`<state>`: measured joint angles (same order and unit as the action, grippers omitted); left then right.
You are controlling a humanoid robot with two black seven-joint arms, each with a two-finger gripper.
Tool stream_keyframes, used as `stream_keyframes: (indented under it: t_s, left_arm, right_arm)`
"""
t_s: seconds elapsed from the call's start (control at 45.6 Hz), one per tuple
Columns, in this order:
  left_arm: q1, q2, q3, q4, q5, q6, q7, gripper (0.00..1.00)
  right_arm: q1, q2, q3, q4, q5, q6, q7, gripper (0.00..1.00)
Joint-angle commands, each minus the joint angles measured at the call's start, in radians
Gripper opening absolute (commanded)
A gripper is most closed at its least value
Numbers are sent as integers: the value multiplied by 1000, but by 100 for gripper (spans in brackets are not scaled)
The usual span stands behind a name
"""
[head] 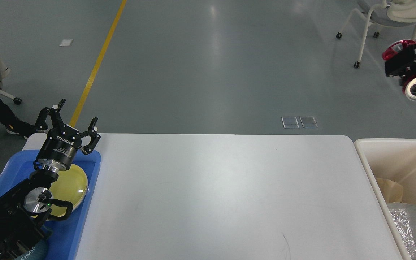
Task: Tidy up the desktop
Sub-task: 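Lift the red can and drop it into the bin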
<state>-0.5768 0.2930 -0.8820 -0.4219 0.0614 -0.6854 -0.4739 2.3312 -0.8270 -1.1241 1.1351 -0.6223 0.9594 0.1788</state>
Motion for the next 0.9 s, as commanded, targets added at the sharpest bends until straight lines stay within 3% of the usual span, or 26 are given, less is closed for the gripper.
stream_keyframes:
  t_s: [0.0, 0.088, 0.175, 0.263, 0.373, 0.483, 0.658, 0.702, 0.724, 0.746, 0.79, 0.877]
  left_arm:
    - [0, 0, 0, 0, 0, 0, 0, 100]
    - [0, 0, 0, 0, 0, 0, 0, 100]
    - [0, 0, 0, 0, 0, 0, 0, 100]
    - [0, 0, 0, 0, 0, 0, 0, 100]
    - [0, 0, 0, 0, 0, 0, 0, 100]
    - [0, 0, 0, 0, 0, 0, 0, 100]
    - [0, 0, 0, 0, 0, 0, 0, 100]
    - [0, 0, 0, 0, 0, 0, 0, 100]
    - [0, 0, 0, 0, 0, 1, 0, 100]
    - [0, 0, 0, 0, 0, 1, 0, 100]
    - [0, 0, 0, 0, 0, 1, 0, 100]
    - [0, 0, 0, 0, 0, 0, 0, 100]
  right_arm:
    - [-104, -99, 1, -87, -126, -34, 1, 0]
    - [-261, -149, 6, -184, -142, -132, 1, 0]
    - [-470, -176, 12, -283, -140, -313, 10, 0]
    - [-743, -162, 36, -379, -129, -534, 37, 0]
    - [-1011, -117, 122, -463, -51, -666, 57, 0]
    - [-1283, -20, 213, -598, 85, -767, 57, 0]
    - [-1664, 221, 270, -940, 300, -939, 56, 0]
    - [-1708, 256, 271, -981, 343, -943, 57, 11]
    - [-1721, 268, 271, -995, 357, -949, 56, 23]
    - [-1725, 278, 270, -1000, 369, -950, 56, 42]
    - [-1727, 290, 273, -1000, 384, -952, 56, 100]
    - [-1727, 301, 274, -999, 386, -952, 53, 100]
